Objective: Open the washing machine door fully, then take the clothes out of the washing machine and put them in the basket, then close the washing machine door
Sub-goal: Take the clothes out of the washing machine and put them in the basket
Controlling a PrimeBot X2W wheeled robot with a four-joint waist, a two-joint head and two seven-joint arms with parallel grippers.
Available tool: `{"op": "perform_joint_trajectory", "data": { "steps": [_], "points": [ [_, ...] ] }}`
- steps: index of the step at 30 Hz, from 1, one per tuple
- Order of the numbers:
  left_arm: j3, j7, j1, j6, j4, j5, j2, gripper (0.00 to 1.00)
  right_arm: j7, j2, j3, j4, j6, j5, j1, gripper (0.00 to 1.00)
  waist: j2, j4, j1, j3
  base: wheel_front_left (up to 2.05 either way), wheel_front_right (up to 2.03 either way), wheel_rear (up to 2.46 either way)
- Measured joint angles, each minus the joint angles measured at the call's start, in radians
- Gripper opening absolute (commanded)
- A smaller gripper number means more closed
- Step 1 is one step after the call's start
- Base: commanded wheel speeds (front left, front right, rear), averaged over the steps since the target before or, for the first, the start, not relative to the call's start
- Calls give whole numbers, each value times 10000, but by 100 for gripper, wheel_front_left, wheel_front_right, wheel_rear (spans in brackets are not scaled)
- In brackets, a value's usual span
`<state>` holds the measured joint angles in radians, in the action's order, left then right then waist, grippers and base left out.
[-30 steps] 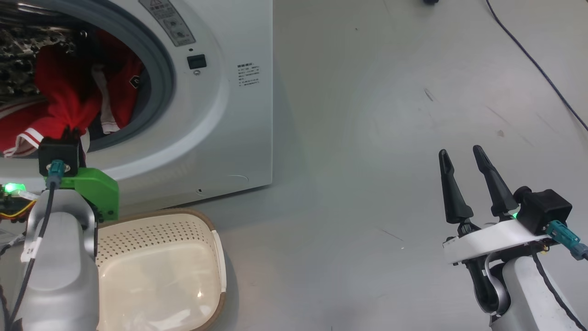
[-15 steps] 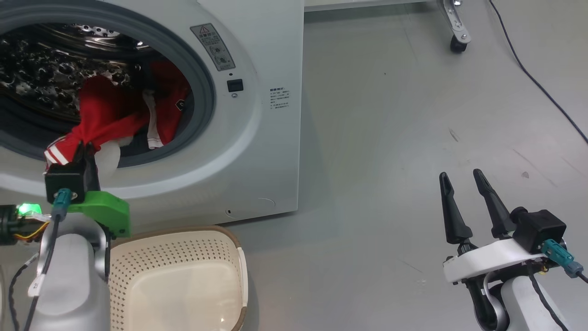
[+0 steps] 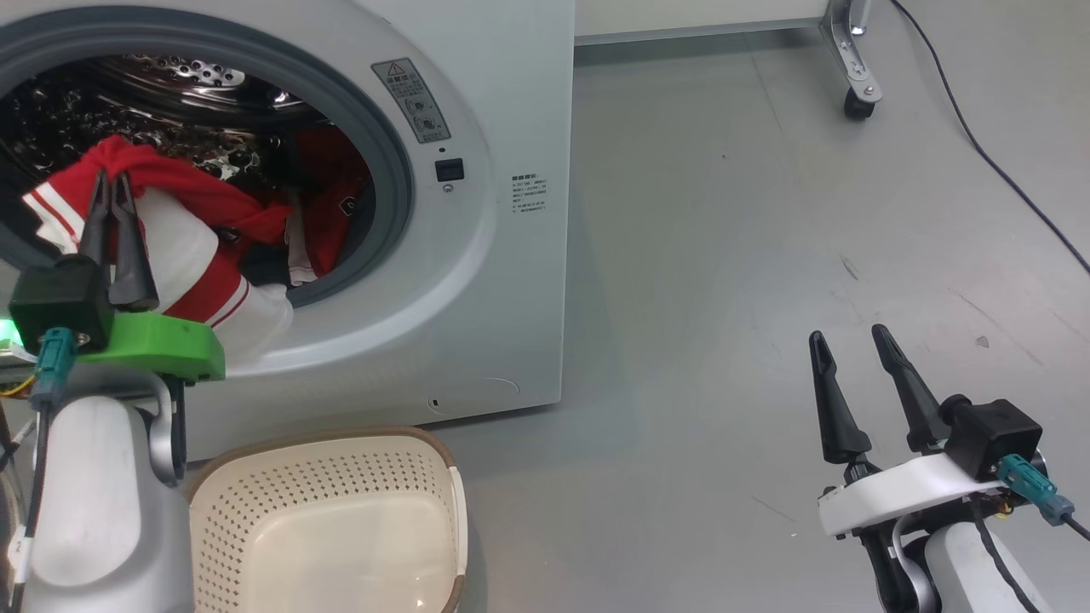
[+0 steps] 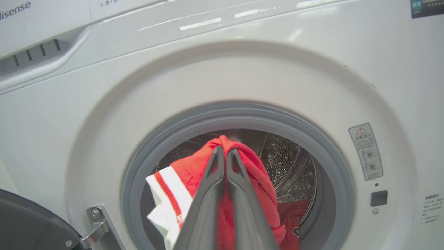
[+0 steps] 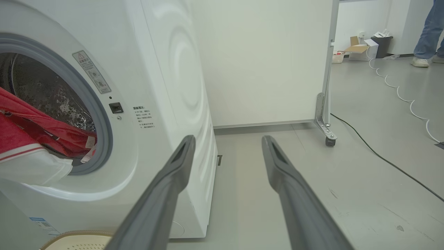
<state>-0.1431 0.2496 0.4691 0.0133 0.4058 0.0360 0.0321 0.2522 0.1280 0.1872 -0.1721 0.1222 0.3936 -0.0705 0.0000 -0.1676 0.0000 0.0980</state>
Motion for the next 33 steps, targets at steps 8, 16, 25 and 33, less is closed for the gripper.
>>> {"op": "perform_joint_trajectory", "data": {
  "steps": [8, 16, 25, 33],
  "points": [
    [38, 27, -16, -2, -1682, -272, -25, 0, 0, -4, 113, 38, 0, -2, 129, 100, 0, 8, 0, -69, 0, 0, 0],
    [263, 27, -359, -6, -2897, -372, -38, 0, 0, -6, 123, 82, 0, -2, 174, 100, 0, -11, 0, -84, 0, 0, 0],
    [562, 59, -893, -10, -3271, -374, -38, 0, 0, -21, 38, 107, 0, -2, 191, 100, 0, 29, 0, -48, 0, 0, 0],
    [886, -173, -1751, -10, -2790, -374, -35, 0, 0, -35, 19, 224, 0, -2, 196, 100, 0, 63, 0, 135, 0, 0, 0]
  ]
}}
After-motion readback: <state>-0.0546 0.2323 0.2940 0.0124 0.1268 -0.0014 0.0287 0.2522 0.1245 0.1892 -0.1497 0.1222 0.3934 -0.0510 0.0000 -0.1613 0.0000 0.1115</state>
